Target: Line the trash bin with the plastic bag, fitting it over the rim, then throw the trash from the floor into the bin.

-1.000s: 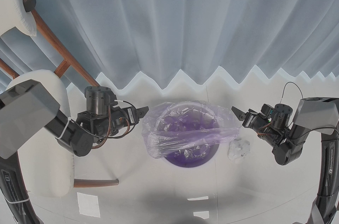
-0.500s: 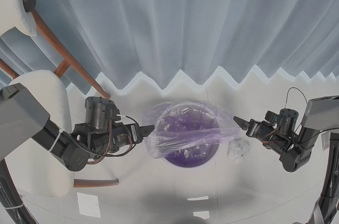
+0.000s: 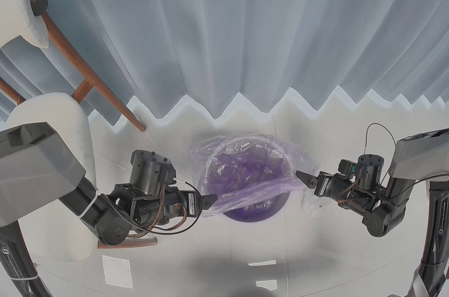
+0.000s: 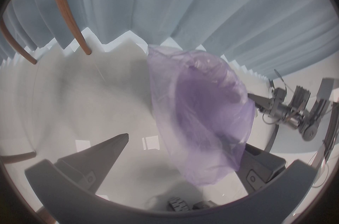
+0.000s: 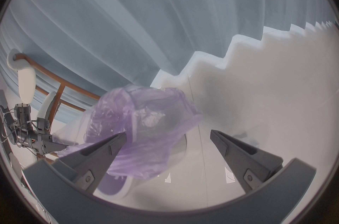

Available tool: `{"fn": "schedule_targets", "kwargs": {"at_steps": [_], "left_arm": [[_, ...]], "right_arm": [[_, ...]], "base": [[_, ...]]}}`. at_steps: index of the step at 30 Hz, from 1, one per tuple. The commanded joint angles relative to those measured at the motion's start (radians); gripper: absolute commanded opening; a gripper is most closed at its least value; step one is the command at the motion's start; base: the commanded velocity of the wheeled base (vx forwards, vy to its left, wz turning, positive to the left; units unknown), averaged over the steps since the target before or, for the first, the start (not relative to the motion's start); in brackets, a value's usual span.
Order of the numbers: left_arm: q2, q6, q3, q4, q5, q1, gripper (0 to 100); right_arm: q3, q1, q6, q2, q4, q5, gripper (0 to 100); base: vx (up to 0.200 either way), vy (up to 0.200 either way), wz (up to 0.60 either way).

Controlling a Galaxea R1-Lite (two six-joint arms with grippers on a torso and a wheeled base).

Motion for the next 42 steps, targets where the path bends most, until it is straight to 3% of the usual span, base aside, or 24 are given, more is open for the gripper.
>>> {"fn": "schedule_targets", "kwargs": {"at_steps": [1, 9, 16, 23, 30, 35, 42], "left_arm": [[-0.016, 0.063, 0.093, -0.011, 0.021, -0.002, 100], [-0.066, 0.098, 0.214, -0.011, 0.028, -0.023, 100], [-0.030, 0.090, 0.234, -0.011, 0.065, -0.095, 100], [0.043, 0.093, 0.257, -0.032, 0.113, -0.129, 100], [-0.008, 0.090, 0.257, -0.072, 0.111, -0.132, 100], [-0.011, 0.090, 0.255, -0.076, 0.111, -0.133, 100], [-0.171, 0.076, 0.246, -0.107, 0.082, -0.138, 100]], "right_arm": [[0.065, 0.005, -0.011, 0.012, -0.008, 0.000, 100], [0.189, 0.028, -0.028, 0.029, -0.057, 0.016, 100], [0.269, 0.031, -0.051, 0.109, -0.144, 0.022, 100], [0.278, 0.025, -0.067, 0.138, -0.146, 0.022, 100], [0.309, 0.039, -0.044, -0.036, -0.141, 0.100, 100], [0.309, 0.071, -0.036, -0.078, -0.144, 0.103, 100], [0.270, 0.073, -0.030, -0.100, -0.141, 0.108, 100]], "base": [[0.000, 0.000, 0.00], [0.000, 0.000, 0.00], [0.000, 0.000, 0.00], [0.000, 0.000, 0.00], [0.000, 0.000, 0.00], [0.000, 0.000, 0.00], [0.000, 0.000, 0.00]]}}
